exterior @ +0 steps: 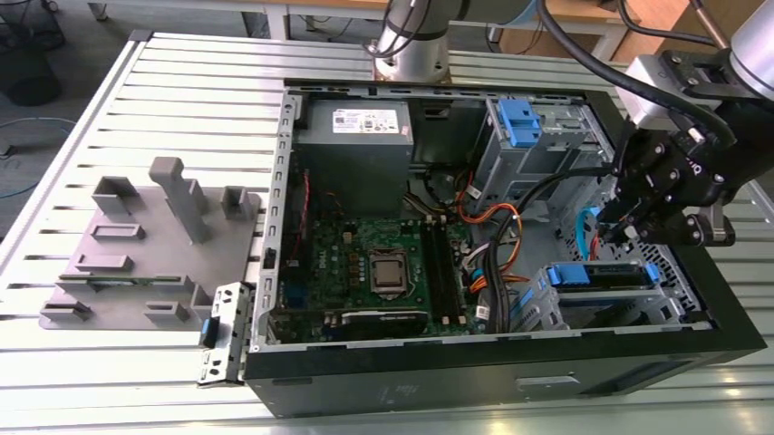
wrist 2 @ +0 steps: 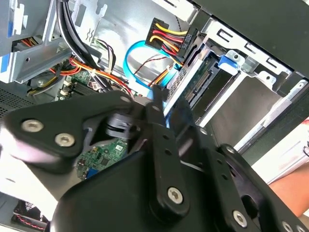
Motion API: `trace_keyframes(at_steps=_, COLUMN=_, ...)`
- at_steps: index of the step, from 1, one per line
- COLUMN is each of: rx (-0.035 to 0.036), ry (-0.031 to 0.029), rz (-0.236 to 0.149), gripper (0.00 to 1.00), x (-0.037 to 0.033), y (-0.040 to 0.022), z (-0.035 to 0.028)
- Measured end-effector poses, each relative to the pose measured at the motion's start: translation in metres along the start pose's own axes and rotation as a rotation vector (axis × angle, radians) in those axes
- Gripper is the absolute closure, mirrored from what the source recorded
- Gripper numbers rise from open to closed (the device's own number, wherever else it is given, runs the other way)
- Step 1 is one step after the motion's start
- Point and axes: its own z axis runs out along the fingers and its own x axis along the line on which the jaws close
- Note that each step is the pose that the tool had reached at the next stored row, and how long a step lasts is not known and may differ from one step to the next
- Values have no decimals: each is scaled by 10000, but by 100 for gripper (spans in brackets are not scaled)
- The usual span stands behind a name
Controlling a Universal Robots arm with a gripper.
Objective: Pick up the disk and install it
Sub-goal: 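Insert the first disk wire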
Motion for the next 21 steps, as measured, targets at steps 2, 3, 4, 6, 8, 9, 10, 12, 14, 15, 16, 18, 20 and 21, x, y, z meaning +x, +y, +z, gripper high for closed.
trace_keyframes(at_steps=2, rx=0, ry=0, rz=0, gripper=73, x=0, y=0, z=1)
trace_keyframes(at_steps=3, rx=0, ry=0, rz=0, gripper=73, x=0, y=0, z=1)
trace_keyframes(at_steps=4, rx=0, ry=0, rz=0, gripper=73, x=0, y=0, z=1)
trace_keyframes(at_steps=6, rx=0, ry=0, rz=0, gripper=73, x=0, y=0, z=2)
trace_keyframes(at_steps=8, rx=0, ry=0, rz=0, gripper=73, x=0, y=0, z=2)
trace_keyframes(at_steps=9, rx=0, ry=0, rz=0, gripper=73, x=0, y=0, z=3)
trace_keyframes(at_steps=10, rx=0, ry=1, rz=0, gripper=73, x=0, y=0, z=3)
trace_keyframes(at_steps=12, rx=0, ry=0, rz=0, gripper=73, x=0, y=0, z=4)
trace_keyframes(at_steps=14, rx=0, ry=0, rz=0, gripper=74, x=0, y=0, z=5)
trace_keyframes(at_steps=15, rx=0, ry=-1, rz=0, gripper=74, x=0, y=0, z=5)
trace_keyframes(at_steps=16, rx=0, ry=0, rz=0, gripper=80, x=0, y=0, z=5)
trace_keyframes(at_steps=18, rx=0, ry=0, rz=0, gripper=84, x=0, y=0, z=6)
trace_keyframes(at_steps=20, rx=0, ry=1, rz=0, gripper=84, x=0, y=0, z=6)
trace_keyframes(at_steps=21, rx=0, ry=0, rz=0, gripper=84, x=0, y=0, z=7)
